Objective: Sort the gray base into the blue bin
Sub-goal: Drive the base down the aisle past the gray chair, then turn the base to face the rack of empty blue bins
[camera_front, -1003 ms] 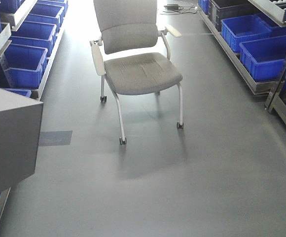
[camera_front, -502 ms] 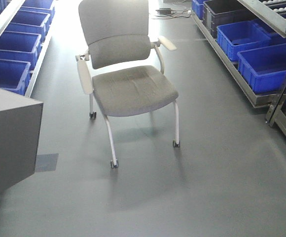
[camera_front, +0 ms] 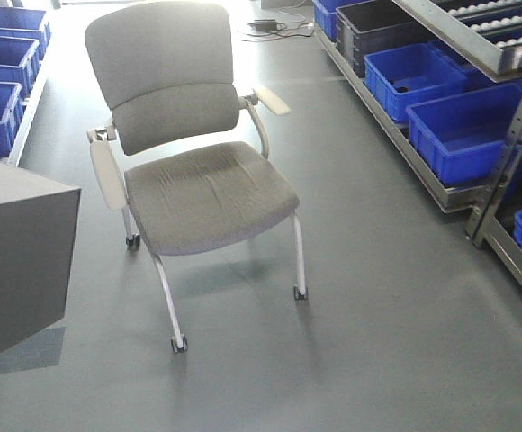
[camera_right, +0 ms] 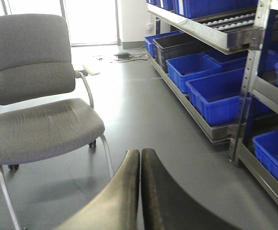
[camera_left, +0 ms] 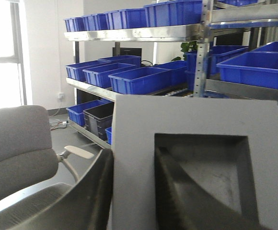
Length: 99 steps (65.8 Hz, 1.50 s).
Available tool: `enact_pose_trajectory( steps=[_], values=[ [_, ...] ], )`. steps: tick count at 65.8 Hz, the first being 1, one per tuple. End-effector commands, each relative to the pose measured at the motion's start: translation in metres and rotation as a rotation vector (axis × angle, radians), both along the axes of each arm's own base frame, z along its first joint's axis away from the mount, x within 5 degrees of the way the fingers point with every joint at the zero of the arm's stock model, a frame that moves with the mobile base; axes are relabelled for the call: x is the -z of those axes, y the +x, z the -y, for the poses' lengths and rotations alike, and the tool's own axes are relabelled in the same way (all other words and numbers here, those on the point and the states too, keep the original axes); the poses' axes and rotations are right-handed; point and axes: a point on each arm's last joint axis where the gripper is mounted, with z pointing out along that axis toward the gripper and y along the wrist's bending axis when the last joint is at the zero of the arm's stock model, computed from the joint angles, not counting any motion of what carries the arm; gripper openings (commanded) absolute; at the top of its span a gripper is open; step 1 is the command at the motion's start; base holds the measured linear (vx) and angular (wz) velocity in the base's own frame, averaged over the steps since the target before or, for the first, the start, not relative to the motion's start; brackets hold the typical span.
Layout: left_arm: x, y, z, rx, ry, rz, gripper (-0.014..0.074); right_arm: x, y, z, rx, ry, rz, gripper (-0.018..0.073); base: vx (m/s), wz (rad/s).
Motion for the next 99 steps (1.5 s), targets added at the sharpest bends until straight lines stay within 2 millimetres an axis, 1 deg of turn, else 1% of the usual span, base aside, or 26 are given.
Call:
enact_pose_trajectory(
  steps=[1, 20, 52, 99],
  values=[
    [-0.0173, -0.0015, -0.0023, -0.011, -0.078, 0.097, -0.0006, -0.0048, 0.002, 0.0004, 0.002, -0.02, 0.052, -0.0005, 0.32, 0.14],
    [-0.0173, -0.0015, -0.0023, -0.011, -0.078, 0.097, -0.0006, -0.0048, 0.002, 0.0004, 0.002, -0.02, 0.052, -0.0005, 0.32, 0.41],
    [-0.0173, -0.0015, -0.0023, -0.011, -0.078, 0.097, -0.0006, -0.0048, 0.002, 0.0004, 0.002, -0.02, 0.052, -0.0005, 0.25, 0.84],
    [-0.0173, -0.0015, -0.0023, -0.011, -0.078, 0.097, -0.0006, -0.0048, 0.002, 0.0004, 0.002, -0.02, 0.052, -0.0005, 0.15, 0.69]
  ],
)
